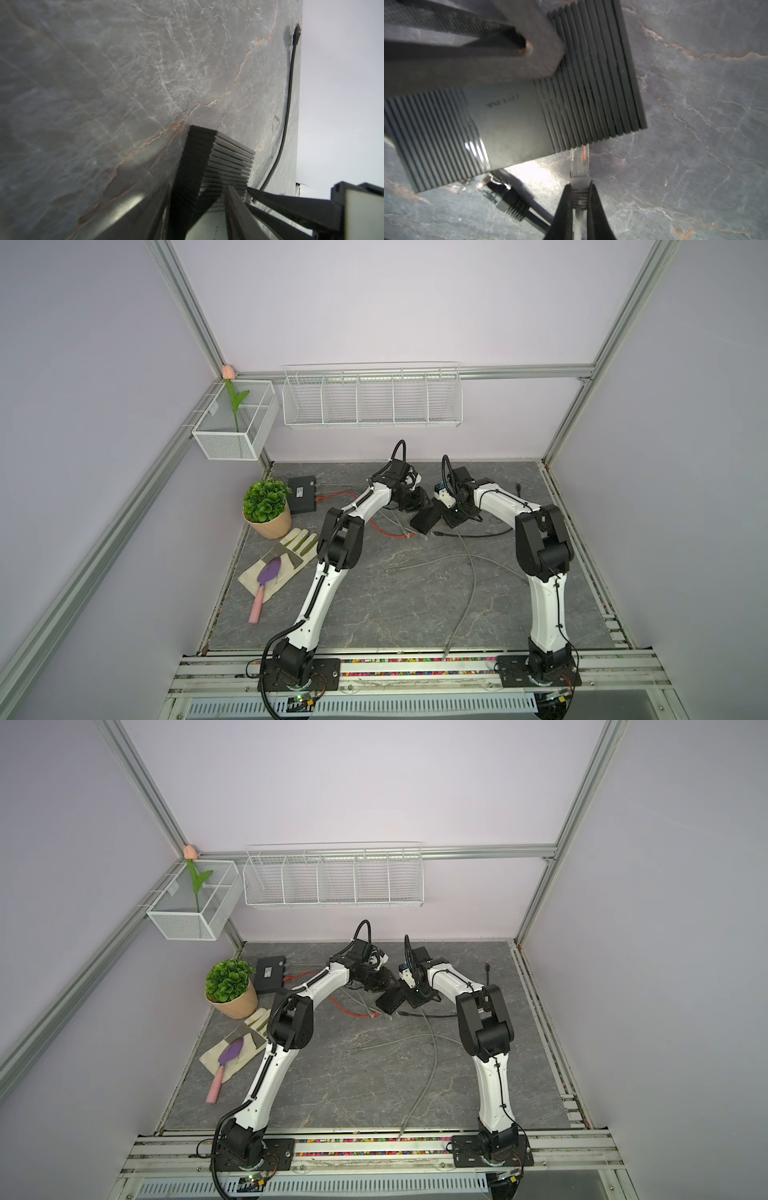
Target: Insert the plug into the switch port
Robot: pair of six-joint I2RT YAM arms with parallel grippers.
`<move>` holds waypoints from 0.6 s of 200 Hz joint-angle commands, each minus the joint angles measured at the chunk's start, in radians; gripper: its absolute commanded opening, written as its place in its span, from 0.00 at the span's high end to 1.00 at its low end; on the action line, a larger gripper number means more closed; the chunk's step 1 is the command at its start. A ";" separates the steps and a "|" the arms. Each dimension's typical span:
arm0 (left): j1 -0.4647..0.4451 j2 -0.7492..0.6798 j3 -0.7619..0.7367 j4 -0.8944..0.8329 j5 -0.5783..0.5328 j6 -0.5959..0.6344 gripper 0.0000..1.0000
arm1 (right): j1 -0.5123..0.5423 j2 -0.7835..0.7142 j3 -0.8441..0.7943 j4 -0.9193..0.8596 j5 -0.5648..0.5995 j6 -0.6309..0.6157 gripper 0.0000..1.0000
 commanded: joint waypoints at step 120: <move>-0.003 0.046 -0.020 -0.131 -0.003 0.054 0.61 | 0.024 -0.093 -0.048 0.091 -0.105 -0.044 0.93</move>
